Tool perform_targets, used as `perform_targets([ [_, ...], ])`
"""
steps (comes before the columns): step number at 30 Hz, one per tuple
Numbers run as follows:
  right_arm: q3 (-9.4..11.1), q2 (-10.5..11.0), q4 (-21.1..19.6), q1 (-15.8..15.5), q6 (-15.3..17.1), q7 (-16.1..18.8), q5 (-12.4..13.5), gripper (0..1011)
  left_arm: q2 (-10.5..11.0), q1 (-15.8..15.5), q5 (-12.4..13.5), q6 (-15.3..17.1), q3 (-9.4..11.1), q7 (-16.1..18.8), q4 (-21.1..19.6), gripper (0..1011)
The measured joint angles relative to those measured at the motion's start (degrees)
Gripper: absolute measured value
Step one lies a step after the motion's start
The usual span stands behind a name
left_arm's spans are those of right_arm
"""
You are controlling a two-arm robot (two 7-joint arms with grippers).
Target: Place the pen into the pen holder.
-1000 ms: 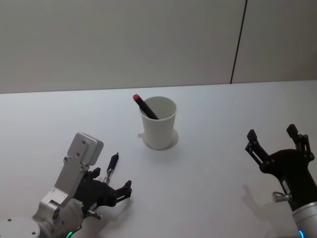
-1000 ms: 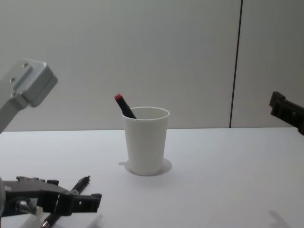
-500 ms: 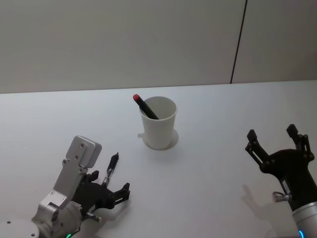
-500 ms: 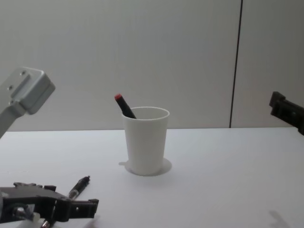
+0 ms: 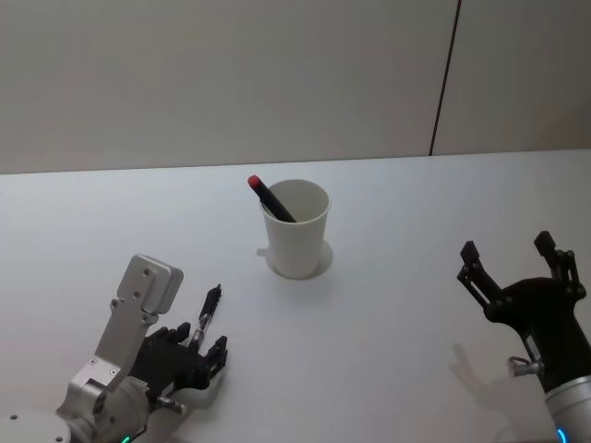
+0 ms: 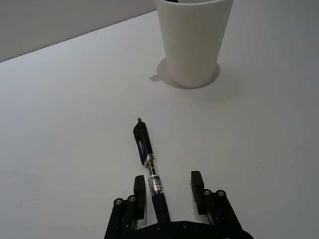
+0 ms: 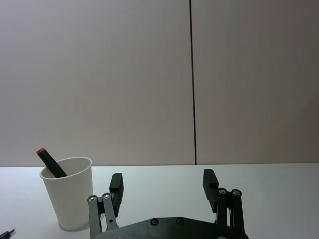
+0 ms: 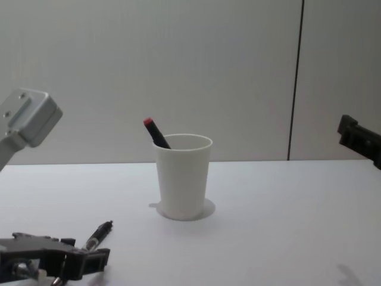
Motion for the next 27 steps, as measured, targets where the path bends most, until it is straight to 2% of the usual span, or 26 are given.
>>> perform_targets([
  [2, 0.0, 0.0, 0.0, 0.0, 0.0, 0.0, 0.0, 1001, 0.0, 0.0, 0.1, 0.0, 0.0, 0.1, 0.2, 568],
  [3, 0.0, 0.0, 0.0, 0.0, 0.0, 0.0, 0.0, 1001, -0.1, 0.0, 0.2, -0.1, 0.0, 0.1, 0.3, 568],
  [6, 0.0, 0.0, 0.0, 0.0, 0.0, 0.0, 0.0, 1001, -0.2, 0.0, 0.9, -0.1, 0.0, 0.2, 0.7, 425],
  [7, 0.0, 0.0, 0.0, 0.0, 0.0, 0.0, 0.0, 1001, -0.2, 0.0, 1.1, -0.1, 0.0, 0.2, 0.8, 425],
  [11, 0.0, 0.0, 0.0, 0.0, 0.0, 0.0, 0.0, 1001, -0.4, 0.0, 2.0, -0.3, 0.1, 0.3, 1.3, 267],
  [12, 0.0, 0.0, 0.0, 0.0, 0.0, 0.0, 0.0, 1001, -0.4, 0.0, 2.2, -0.3, 0.1, 0.3, 1.4, 267],
  [14, 0.0, 0.0, 0.0, 0.0, 0.0, 0.0, 0.0, 1001, -0.5, 0.0, 2.9, -0.4, 0.2, 0.2, 1.7, 189],
  [19, 0.0, 0.0, 0.0, 0.0, 0.0, 0.0, 0.0, 1001, -0.7, -0.1, 4.4, -0.6, 0.4, 0.2, 2.2, 143],
  [27, 0.0, 0.0, 0.0, 0.0, 0.0, 0.0, 0.0, 1001, -0.9, -0.1, 6.1, -1.3, 0.5, 0.1, 2.9, 142],
])
